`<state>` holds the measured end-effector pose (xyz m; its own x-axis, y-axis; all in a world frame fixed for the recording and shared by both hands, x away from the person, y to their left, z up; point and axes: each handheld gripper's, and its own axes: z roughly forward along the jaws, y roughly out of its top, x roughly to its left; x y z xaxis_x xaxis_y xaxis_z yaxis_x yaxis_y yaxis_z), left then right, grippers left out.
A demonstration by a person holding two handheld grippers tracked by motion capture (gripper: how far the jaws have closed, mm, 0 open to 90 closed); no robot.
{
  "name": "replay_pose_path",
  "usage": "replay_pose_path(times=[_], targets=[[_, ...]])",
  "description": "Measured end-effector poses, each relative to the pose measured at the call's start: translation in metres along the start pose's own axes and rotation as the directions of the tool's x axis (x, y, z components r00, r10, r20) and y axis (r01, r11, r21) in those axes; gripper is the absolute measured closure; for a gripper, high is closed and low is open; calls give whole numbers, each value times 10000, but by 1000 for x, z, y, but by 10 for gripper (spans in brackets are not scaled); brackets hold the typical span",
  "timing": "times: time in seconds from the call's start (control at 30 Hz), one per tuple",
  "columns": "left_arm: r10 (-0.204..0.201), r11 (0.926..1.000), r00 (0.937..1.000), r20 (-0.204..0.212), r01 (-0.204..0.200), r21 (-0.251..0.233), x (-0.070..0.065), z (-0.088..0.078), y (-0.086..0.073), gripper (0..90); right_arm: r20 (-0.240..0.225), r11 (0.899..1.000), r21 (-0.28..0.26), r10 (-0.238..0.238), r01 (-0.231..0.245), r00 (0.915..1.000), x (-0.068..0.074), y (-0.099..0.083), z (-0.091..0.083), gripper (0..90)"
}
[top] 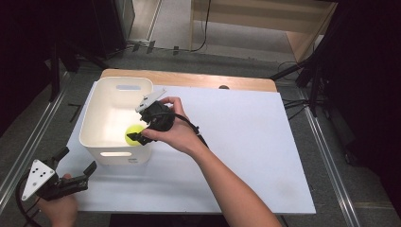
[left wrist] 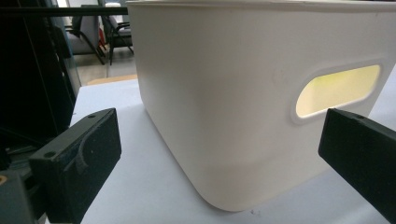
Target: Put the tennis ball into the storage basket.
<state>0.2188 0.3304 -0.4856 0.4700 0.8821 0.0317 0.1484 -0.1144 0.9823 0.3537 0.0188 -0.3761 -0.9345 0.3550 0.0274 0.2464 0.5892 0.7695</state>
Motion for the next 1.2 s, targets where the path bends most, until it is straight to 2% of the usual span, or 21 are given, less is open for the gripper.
replay_pose_path(times=[0.13,0.53,0.63,0.73,0.8,0.83,1.2], targets=[[-32,10000,10000,-7,32,-20,0,0,0,0,36,10000,-43,-31,32,10000,0,-1,-3,117],[22,10000,10000,-32,-22,-4,0,1,0,0,414,9992,-405,-40,57,9991,0,-11,-18,91],[45,10000,10000,-32,-45,17,0,1,0,0,475,9986,-518,68,-43,9988,-1,-14,-22,91],[46,10000,10000,-36,-46,18,-1,1,0,0,729,9988,-474,151,-116,9972,0,-17,-26,90],[41,10000,10000,-34,-41,6,-1,1,0,0,854,9986,-527,155,-110,9962,0,-19,-28,20],[34,10000,10000,-31,-34,3,-1,1,0,0,774,9983,-562,189,-146,9968,0,-20,-28,10],[18,10000,10000,-47,-18,-4,-1,1,0,0,1179,9965,-649,595,-521,9912,-1,-44,-40,9]])
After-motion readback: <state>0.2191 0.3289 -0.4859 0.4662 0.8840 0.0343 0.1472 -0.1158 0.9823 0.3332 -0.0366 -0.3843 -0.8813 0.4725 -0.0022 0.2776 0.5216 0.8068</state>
